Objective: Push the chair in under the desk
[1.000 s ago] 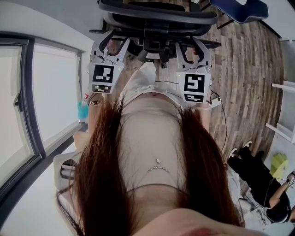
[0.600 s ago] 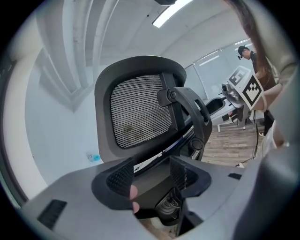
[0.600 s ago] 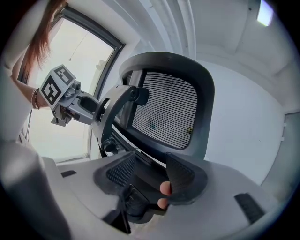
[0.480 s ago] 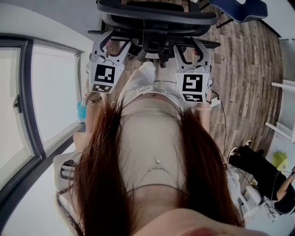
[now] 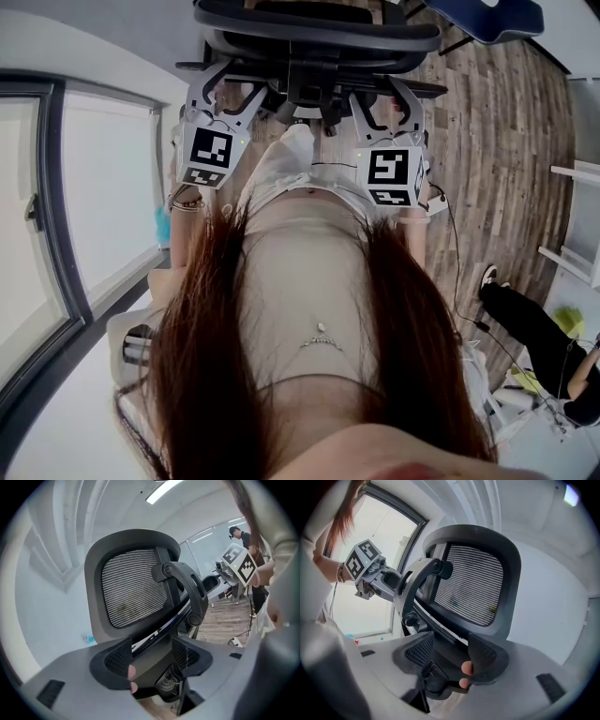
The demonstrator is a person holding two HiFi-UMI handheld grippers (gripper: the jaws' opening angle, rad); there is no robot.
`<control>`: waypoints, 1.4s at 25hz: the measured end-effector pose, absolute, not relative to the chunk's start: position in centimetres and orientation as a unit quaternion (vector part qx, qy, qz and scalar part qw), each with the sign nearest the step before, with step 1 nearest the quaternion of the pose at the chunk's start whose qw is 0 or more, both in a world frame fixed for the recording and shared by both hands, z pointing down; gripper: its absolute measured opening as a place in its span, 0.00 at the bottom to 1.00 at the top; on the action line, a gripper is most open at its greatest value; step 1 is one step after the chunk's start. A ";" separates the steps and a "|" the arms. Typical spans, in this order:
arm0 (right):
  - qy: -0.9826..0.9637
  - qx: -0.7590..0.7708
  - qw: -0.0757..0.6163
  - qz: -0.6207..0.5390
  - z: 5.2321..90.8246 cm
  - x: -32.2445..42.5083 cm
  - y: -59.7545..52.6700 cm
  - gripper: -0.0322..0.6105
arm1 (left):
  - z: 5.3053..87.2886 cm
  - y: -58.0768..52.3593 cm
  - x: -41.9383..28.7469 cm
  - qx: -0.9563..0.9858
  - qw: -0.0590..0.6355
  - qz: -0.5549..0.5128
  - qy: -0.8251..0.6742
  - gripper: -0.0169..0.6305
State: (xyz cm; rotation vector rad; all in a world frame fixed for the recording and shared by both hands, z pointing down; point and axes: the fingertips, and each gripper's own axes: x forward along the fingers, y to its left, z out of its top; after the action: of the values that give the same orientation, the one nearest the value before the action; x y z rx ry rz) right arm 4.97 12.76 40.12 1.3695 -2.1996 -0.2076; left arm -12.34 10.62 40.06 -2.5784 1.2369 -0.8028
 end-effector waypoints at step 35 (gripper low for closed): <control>-0.819 0.503 0.266 -0.076 40.3 5.0 11.0 0.44 | 40.0 8.8 -12.3 -0.872 0.075 -0.259 0.408 0.43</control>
State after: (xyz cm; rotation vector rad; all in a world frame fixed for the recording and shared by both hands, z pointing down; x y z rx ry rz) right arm 5.05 11.00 40.29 1.3572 -2.2128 -0.2049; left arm -12.34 8.77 39.97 -2.6164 1.2245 -0.7778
